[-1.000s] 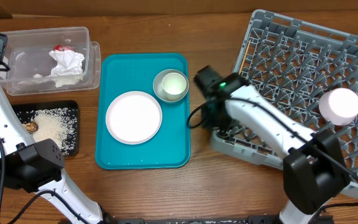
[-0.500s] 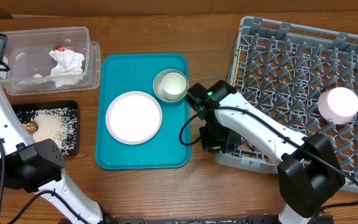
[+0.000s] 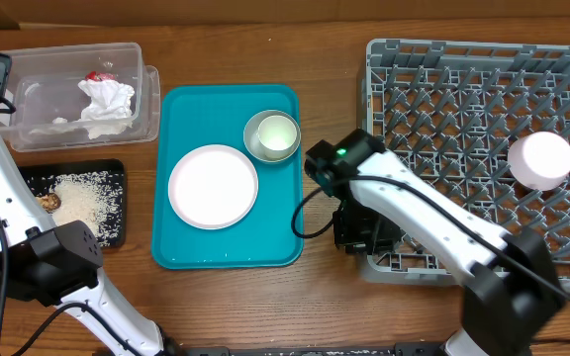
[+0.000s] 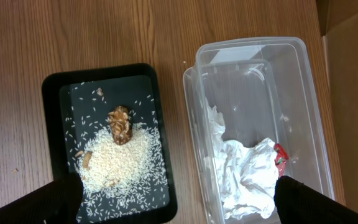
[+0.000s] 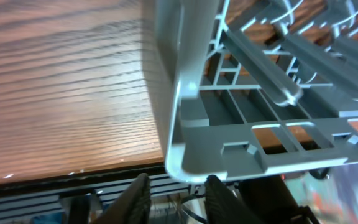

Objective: Sort waste into correct bins and load items into the dishwasher

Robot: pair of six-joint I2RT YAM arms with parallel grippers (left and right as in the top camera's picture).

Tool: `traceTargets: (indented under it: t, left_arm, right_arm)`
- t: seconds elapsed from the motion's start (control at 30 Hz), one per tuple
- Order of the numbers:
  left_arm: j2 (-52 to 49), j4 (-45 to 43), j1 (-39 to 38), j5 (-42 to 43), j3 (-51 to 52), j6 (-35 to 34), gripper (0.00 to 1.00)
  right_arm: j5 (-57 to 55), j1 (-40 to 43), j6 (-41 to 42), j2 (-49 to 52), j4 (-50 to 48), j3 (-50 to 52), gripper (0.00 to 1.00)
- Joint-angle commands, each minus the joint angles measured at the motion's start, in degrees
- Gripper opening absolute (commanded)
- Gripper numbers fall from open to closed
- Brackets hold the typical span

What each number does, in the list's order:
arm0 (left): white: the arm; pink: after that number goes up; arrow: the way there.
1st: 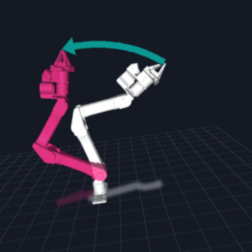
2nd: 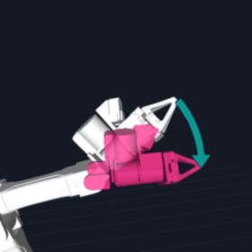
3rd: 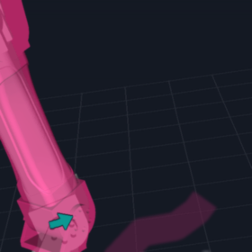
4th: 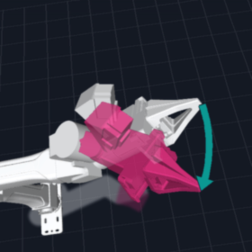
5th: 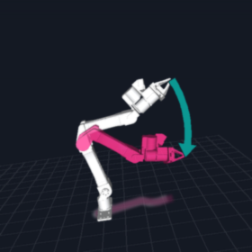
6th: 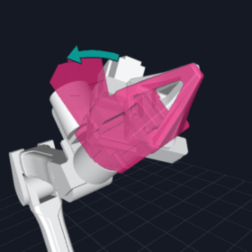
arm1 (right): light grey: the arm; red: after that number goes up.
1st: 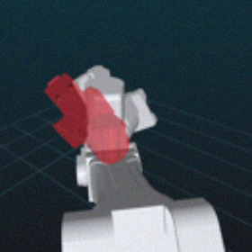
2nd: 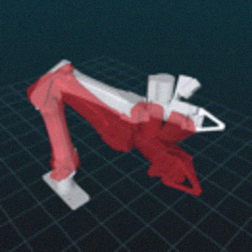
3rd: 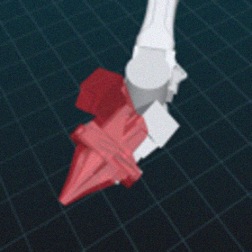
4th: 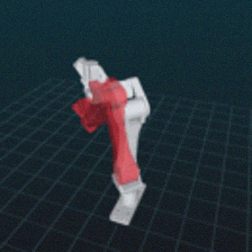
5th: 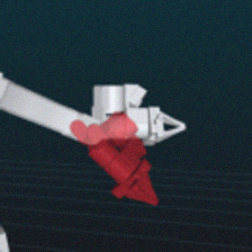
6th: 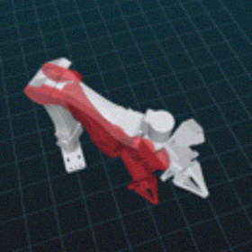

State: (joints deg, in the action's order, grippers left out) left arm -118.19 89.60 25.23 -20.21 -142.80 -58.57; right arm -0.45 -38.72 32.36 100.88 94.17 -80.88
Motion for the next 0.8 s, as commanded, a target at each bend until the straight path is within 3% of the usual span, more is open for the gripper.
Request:
traceTargets:
  t: [0.0, 0.13, 0.17, 0.3, 0.4, 0.77]
  left_arm:
    - [-0.3, 0.0, -0.2, -1.1, 0.2, -0.6, 1.0]
    - [-0.3, 0.1, -0.2, -1.1, 0.2, -0.6, 1.0]
    - [-0.3, 0.0, -0.2, -1.1, 0.2, -0.6, 1.0]
    - [-0.3, 0.1, -0.2, -1.1, 0.2, -0.6, 1.0]
    - [-0.3, 0.0, -0.2, -1.1, 0.2, -0.6, 1.0]
    - [-0.3, 0.1, -0.2, -1.1, 0.2, -0.6, 1.0]
  right_arm:
    - [-1.0, 1.2, 0.9, -6.3, -2.2, -1.4, 0.42]
    - [-1.0, 3.3, 0.6, -9.4, -10.1, -1.7, 0.75]
    - [-1.0, 3.6, 0.3, -9.5, -12.2, -1.7, 0.77]
    - [-1.0, 5.1, -0.7, -9.1, -21.3, -1.7, 0.77]
    - [-1.8, 6.1, -0.6, -8.3, -24.8, -1.6, 0.63]
    - [-4.8, 9.9, -0.6, -3.8, -26.0, 4.2, 0.63]
